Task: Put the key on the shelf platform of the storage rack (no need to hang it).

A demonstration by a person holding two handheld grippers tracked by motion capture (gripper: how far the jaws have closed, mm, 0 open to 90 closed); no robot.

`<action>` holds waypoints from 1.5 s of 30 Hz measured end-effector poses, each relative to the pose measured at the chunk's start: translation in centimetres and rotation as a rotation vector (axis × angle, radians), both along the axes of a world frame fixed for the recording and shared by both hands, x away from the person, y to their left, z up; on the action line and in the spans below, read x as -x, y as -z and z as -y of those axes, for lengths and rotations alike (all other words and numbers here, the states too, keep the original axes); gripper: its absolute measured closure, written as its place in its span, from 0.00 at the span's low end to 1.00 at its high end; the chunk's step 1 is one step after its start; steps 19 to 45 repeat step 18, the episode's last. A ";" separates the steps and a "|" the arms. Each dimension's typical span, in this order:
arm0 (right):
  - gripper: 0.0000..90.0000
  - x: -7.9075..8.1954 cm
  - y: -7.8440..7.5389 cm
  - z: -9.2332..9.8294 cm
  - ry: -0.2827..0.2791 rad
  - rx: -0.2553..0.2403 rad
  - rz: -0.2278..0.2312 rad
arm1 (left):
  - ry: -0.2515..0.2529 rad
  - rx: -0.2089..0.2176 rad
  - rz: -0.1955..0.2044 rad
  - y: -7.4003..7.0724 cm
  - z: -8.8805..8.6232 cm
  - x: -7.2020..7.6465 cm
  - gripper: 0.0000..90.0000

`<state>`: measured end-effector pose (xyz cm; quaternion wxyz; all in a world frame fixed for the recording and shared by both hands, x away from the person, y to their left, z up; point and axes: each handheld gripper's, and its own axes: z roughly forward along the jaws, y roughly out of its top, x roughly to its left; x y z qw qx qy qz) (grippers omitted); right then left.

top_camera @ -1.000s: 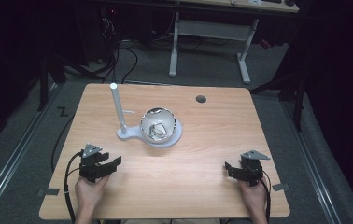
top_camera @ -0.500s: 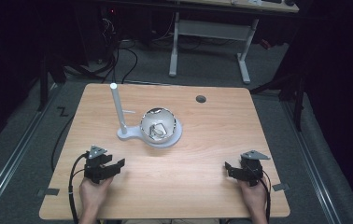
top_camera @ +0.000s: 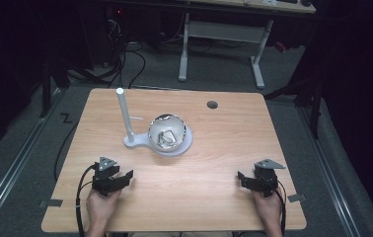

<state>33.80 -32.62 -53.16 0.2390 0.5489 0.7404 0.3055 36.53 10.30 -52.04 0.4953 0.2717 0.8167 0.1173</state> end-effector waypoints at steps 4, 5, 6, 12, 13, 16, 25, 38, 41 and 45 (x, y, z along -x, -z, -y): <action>0.26 0.0 0.0 0.0 -0.001 0.001 0.001 | -0.008 -0.009 0.025 0.6 0.3 0.0 0.45; 0.26 0.0 0.0 0.0 -0.001 0.001 0.001 | -0.020 -0.005 0.027 0.6 0.4 -0.1 0.45; 0.26 0.0 0.0 0.0 0.000 0.000 0.000 | -0.016 -0.015 0.038 0.8 0.5 -0.1 0.45; 0.26 0.0 0.0 0.0 0.000 0.001 0.000 | -0.002 -0.106 0.062 1.5 1.8 0.1 0.40; 0.26 0.0 0.0 0.0 0.000 0.000 0.000 | -0.001 -0.102 0.060 1.5 1.7 0.1 0.40; 0.26 0.0 0.0 0.0 0.000 0.000 0.000 | 0.001 -0.104 0.060 1.5 1.7 0.1 0.39; 0.26 0.0 0.0 0.0 -0.001 0.001 0.000 | -0.001 -0.099 0.057 1.5 1.8 0.1 0.38; 0.26 0.0 0.0 0.0 -0.001 0.001 0.000 | -0.001 -0.099 0.057 1.5 1.8 0.1 0.38; 0.26 0.0 0.0 0.0 -0.001 0.001 0.000 | -0.001 -0.099 0.057 1.5 1.8 0.1 0.38; 0.26 0.0 0.0 0.0 -0.001 0.001 0.000 | -0.001 -0.099 0.057 1.5 1.8 0.1 0.38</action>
